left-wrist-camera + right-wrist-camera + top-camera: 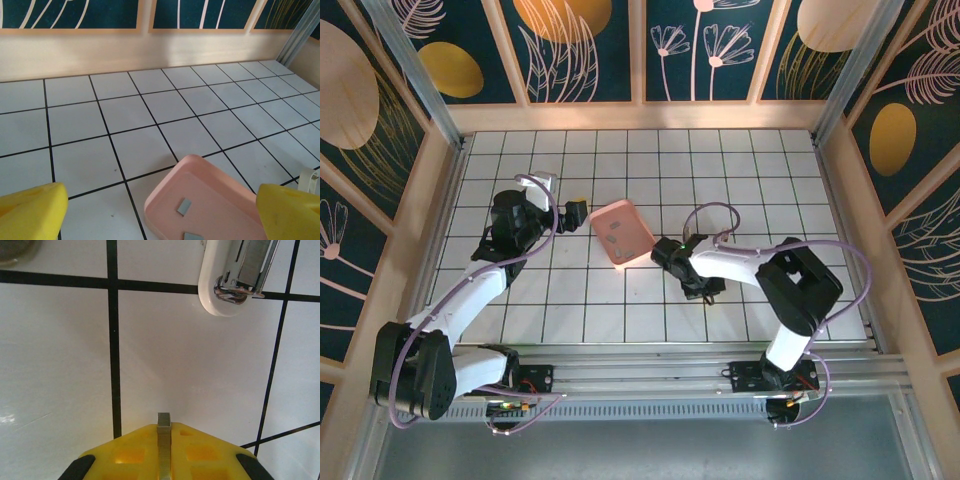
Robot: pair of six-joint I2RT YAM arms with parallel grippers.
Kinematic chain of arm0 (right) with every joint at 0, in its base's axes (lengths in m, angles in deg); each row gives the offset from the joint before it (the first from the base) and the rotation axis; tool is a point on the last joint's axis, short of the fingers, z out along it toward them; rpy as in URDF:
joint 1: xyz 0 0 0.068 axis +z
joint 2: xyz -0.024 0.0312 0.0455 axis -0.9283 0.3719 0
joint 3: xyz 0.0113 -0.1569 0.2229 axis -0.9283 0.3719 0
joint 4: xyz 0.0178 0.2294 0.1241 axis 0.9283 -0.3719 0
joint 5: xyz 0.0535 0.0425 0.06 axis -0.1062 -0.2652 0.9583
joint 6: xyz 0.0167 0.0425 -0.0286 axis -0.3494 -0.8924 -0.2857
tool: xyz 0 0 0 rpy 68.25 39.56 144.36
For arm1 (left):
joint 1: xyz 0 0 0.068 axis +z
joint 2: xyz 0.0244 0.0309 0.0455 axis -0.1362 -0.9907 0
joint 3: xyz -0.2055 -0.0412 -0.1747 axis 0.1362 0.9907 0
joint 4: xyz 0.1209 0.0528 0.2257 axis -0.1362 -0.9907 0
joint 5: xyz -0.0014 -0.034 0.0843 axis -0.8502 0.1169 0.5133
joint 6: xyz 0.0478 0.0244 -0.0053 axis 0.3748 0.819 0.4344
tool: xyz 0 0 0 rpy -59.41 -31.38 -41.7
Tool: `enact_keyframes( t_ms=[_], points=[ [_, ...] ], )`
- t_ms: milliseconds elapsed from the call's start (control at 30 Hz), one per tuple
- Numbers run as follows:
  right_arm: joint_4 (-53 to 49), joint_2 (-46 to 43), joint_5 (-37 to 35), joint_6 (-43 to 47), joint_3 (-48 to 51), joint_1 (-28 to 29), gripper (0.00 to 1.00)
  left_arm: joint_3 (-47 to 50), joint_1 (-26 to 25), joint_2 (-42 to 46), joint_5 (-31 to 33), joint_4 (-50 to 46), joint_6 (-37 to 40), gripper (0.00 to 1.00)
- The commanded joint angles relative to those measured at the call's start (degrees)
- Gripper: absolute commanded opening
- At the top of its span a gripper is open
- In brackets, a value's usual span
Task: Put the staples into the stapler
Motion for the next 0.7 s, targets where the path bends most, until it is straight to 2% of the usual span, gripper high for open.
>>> enact_keyframes(
  t_ms=[0,300,667],
  points=[
    [-1.7,1.9,-2.5,0.5,-1.1,0.2,0.12,0.2,-0.2,0.7,0.4,1.2,0.2,0.96],
    [1.2,4.2,0.1,0.8,-0.3,1.9,0.13,0.3,-0.3,0.5,0.1,1.4,0.0,0.96],
    [5.3,4.0,4.0,2.0,-0.8,3.8,0.20,0.3,-0.3,0.6,0.1,1.3,0.1,0.96]
  ],
)
